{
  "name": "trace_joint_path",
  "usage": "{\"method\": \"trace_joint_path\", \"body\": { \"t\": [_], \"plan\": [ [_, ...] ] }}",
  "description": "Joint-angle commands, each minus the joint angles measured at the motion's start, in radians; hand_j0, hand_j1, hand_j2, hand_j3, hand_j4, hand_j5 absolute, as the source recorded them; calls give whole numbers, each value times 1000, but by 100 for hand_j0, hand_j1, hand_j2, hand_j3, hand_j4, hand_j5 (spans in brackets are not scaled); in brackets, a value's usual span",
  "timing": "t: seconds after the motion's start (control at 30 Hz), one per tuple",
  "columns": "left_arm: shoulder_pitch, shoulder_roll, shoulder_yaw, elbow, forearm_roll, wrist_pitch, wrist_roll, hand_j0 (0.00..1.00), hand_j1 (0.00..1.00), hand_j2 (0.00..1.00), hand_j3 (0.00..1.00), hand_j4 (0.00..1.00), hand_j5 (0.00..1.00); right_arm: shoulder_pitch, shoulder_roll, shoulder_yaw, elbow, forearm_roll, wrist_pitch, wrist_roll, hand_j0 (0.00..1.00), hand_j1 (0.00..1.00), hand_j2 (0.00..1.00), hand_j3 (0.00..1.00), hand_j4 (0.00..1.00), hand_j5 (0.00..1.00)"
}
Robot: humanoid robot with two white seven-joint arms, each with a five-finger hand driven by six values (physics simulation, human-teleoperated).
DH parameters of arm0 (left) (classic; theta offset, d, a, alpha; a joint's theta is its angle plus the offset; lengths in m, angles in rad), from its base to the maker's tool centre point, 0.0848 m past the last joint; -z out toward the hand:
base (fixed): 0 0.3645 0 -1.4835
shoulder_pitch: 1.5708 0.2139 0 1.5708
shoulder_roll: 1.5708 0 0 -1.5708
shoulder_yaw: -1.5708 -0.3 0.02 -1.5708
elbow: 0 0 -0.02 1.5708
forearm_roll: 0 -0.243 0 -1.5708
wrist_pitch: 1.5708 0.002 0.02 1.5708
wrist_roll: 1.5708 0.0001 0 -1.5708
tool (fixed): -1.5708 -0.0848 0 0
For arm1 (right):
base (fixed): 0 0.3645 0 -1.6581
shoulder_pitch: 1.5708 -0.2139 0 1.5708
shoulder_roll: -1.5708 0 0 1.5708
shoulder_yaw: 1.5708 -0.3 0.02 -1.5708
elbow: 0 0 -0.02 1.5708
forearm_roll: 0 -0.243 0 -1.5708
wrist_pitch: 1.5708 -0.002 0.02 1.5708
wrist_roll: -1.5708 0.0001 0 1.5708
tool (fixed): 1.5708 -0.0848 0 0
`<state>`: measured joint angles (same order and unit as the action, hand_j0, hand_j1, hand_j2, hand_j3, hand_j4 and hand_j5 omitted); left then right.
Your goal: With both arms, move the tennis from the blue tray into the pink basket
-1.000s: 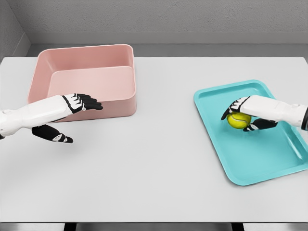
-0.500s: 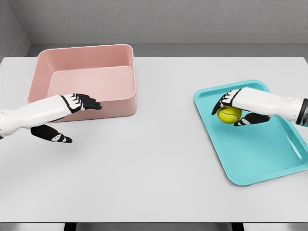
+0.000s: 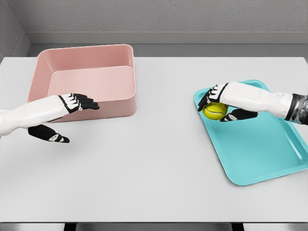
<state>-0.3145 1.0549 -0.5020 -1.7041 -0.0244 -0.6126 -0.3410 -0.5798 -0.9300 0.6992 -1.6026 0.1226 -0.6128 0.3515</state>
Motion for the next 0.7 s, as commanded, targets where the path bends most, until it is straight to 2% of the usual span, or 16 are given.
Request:
{"method": "trace_joint_path", "body": {
  "t": [0.0,0.37,0.67],
  "plan": [
    [0,8,0,0,7,2,0,100,100,100,100,100,100,0,11,0,-19,-8,2,0,64,64,64,64,64,64],
    [0,8,0,-2,9,2,0,100,100,100,100,100,100,0,76,16,-36,-6,2,6,64,64,64,64,64,64],
    [2,8,0,-2,9,2,0,100,100,100,100,100,100,-8,152,66,-37,2,2,18,64,64,64,64,64,64]
  ]
}}
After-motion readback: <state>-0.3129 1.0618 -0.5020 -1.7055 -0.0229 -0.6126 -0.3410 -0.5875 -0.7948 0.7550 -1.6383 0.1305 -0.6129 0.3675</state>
